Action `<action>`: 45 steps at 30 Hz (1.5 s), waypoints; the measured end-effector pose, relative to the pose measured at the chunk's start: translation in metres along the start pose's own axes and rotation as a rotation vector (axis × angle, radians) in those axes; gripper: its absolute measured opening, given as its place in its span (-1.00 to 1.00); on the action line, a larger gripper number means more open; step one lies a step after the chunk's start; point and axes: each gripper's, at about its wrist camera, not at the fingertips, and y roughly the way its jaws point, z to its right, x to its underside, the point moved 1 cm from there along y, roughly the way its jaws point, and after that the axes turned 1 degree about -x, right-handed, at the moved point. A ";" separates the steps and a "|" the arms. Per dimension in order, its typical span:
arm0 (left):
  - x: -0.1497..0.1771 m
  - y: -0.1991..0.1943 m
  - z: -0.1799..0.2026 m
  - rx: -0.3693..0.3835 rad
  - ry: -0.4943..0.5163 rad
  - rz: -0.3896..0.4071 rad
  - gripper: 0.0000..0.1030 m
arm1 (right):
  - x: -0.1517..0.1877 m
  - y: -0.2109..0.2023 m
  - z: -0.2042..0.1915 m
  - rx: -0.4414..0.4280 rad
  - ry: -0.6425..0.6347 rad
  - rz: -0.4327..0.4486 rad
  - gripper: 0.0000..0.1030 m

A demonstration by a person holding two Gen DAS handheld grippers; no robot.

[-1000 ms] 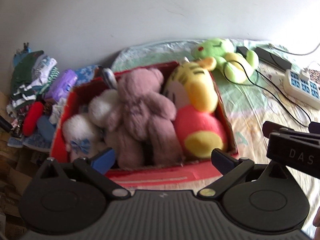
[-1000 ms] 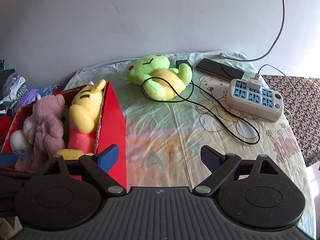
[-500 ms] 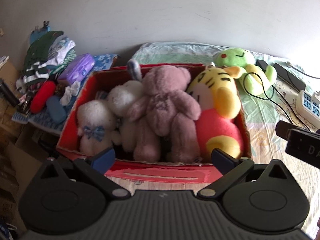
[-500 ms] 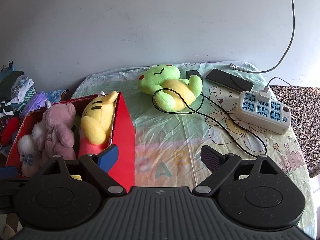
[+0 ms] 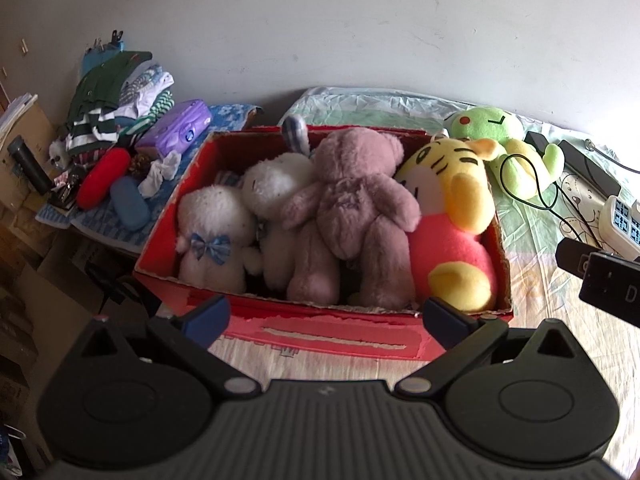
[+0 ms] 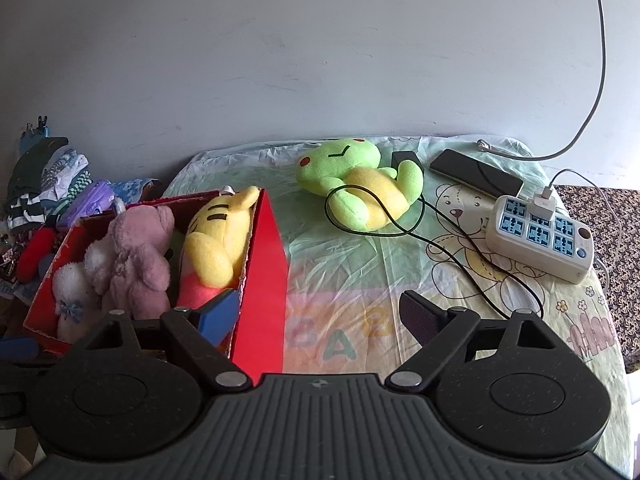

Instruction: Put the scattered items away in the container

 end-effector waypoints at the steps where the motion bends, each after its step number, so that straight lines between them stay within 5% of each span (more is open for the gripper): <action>1: -0.001 0.000 -0.001 0.002 -0.003 0.002 0.99 | -0.001 -0.001 -0.002 0.003 -0.008 0.005 0.73; 13: -0.015 0.009 -0.023 0.045 0.023 0.013 0.99 | -0.008 -0.007 -0.023 0.058 -0.007 0.012 0.75; 24: -0.046 0.004 -0.068 0.025 0.103 0.065 0.99 | -0.038 -0.014 -0.072 0.012 0.032 0.042 0.79; 35: -0.044 0.022 -0.084 0.056 0.150 0.036 0.99 | -0.019 0.000 -0.084 -0.019 0.148 0.019 0.79; 45: -0.053 0.041 -0.085 0.078 0.149 0.035 0.99 | -0.020 0.006 -0.100 0.015 0.107 0.031 0.79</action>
